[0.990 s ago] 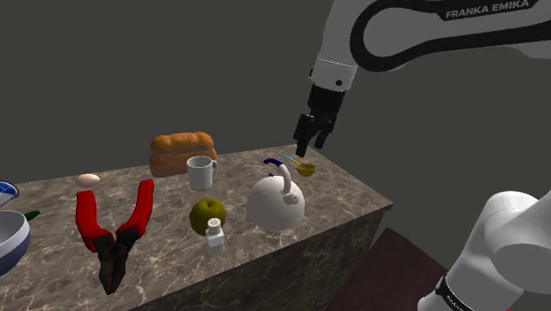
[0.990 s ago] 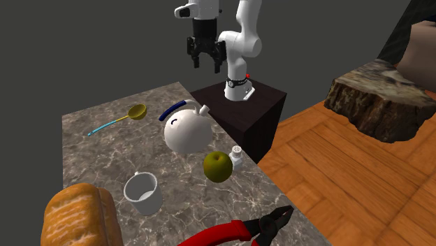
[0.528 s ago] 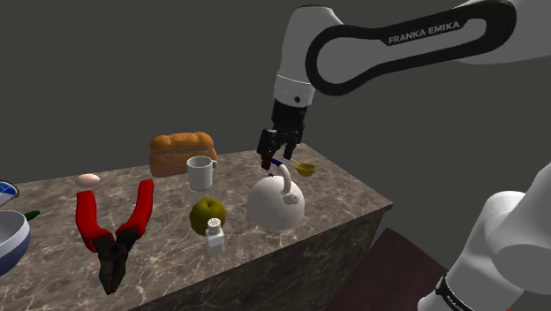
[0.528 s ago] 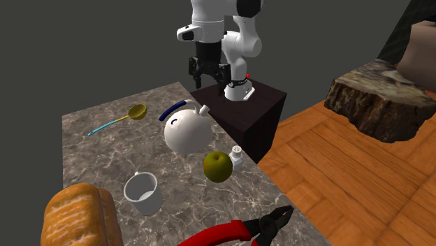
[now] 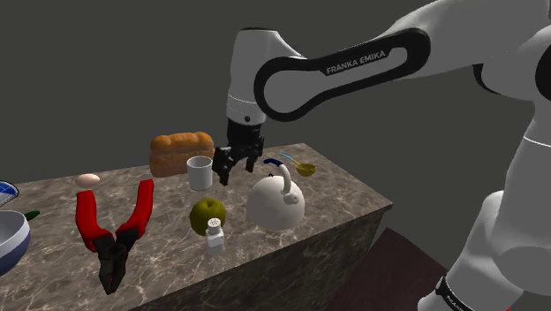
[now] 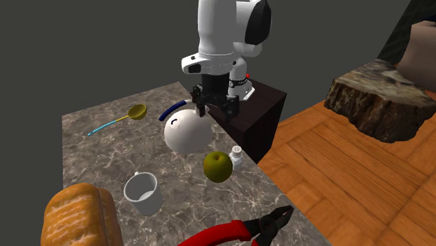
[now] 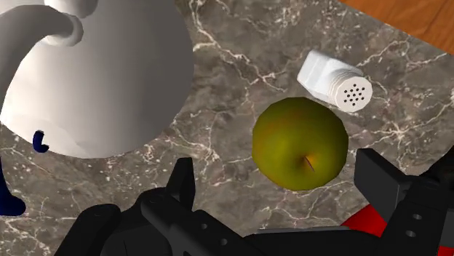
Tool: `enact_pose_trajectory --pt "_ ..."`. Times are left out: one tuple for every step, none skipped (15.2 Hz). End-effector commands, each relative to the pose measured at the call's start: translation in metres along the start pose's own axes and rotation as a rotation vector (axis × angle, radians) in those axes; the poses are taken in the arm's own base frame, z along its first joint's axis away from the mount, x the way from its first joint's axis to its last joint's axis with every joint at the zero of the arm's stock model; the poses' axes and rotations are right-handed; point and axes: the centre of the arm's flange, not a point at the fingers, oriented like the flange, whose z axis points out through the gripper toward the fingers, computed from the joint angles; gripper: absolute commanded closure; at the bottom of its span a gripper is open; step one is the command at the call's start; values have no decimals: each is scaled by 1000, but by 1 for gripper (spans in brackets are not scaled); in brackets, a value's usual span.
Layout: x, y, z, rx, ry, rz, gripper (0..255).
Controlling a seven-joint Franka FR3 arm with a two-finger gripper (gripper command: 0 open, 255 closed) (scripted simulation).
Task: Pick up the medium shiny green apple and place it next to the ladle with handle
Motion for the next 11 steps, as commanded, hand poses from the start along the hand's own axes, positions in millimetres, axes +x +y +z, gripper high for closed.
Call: enact_pose_trajectory --pt "15 -18 14 -5 3 -7 0" --pt "22 -26 21 -7 4 -10 0" --pt "30 -35 27 -10 6 -14 0" --pt "38 -43 34 -12 7 -18 0" --pt "45 -51 41 -14 9 -22 0" --pt "45 -51 46 -14 9 -22 0" --pt "45 -51 51 -14 9 -22 0" --pt "46 -51 57 -14 9 -22 0" --pt "46 -51 62 -14 9 -22 0" --pt "46 -51 67 -14 9 -22 0" --pt "46 -51 72 -14 9 -22 0"
